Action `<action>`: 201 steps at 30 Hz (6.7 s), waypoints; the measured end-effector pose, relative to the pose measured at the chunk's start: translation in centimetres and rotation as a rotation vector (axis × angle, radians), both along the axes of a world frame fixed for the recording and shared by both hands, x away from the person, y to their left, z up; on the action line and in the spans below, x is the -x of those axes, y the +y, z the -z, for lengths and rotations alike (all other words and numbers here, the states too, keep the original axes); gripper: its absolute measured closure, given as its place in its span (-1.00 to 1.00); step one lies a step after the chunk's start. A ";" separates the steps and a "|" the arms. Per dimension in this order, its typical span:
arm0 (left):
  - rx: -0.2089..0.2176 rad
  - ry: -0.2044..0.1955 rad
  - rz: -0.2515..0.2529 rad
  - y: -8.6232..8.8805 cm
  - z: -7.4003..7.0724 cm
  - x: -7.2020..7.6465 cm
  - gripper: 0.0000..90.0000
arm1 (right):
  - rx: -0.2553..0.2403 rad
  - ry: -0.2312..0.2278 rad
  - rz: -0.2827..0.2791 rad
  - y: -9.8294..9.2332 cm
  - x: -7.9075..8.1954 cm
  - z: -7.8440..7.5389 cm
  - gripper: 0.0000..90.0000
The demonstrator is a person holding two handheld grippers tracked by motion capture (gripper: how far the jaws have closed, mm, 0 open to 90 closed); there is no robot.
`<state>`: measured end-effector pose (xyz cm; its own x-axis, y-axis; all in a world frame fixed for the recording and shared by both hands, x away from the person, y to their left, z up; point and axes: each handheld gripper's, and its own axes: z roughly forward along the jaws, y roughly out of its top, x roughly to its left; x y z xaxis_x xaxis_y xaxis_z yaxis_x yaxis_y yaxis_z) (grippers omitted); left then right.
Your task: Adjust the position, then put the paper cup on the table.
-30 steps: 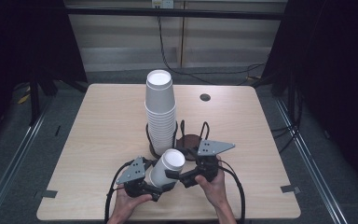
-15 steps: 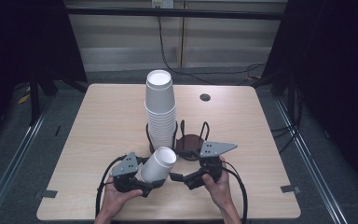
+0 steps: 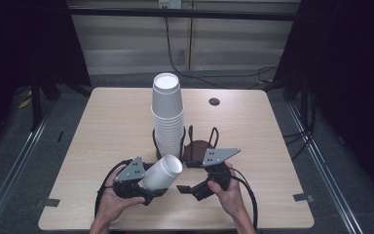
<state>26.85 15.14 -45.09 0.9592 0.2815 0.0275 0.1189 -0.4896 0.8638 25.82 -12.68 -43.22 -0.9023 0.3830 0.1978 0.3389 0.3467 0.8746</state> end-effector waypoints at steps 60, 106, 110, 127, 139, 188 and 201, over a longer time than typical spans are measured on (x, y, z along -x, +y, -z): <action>-0.423 -0.023 0.194 -5.4 -0.7 1.2 -0.61 | 0.445 0.121 -0.268 2.7 -1.5 -0.5 -0.60; -0.352 -0.022 0.245 -5.2 -1.2 0.9 -0.69 | 0.429 0.155 -0.320 3.1 -1.9 -0.9 -0.50; -0.311 -0.023 0.253 -4.7 -1.4 0.8 -0.68 | 0.429 0.157 -0.320 3.1 -1.9 -0.9 -0.50; -0.160 -0.058 0.227 -3.0 -2.4 0.9 -0.65 | 0.414 0.145 -0.302 2.5 -2.0 -1.2 -0.50; 0.035 -0.043 0.110 0.2 -2.7 0.3 -0.65 | 0.367 0.173 -0.223 0.6 -2.6 -1.0 -0.51; 0.355 0.055 -0.003 1.7 1.4 1.6 -0.66 | -0.147 -0.002 -0.070 -2.3 -0.5 2.6 -0.51; 0.389 0.057 0.013 1.3 1.2 1.3 -0.66 | -0.167 -0.008 -0.124 -1.7 -0.3 3.2 -0.50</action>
<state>25.58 16.46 -46.24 0.9596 0.2486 -0.1320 0.1677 -0.1283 0.9774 26.13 -14.42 -46.38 -0.9424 0.2309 0.2422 0.2956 0.2353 0.9259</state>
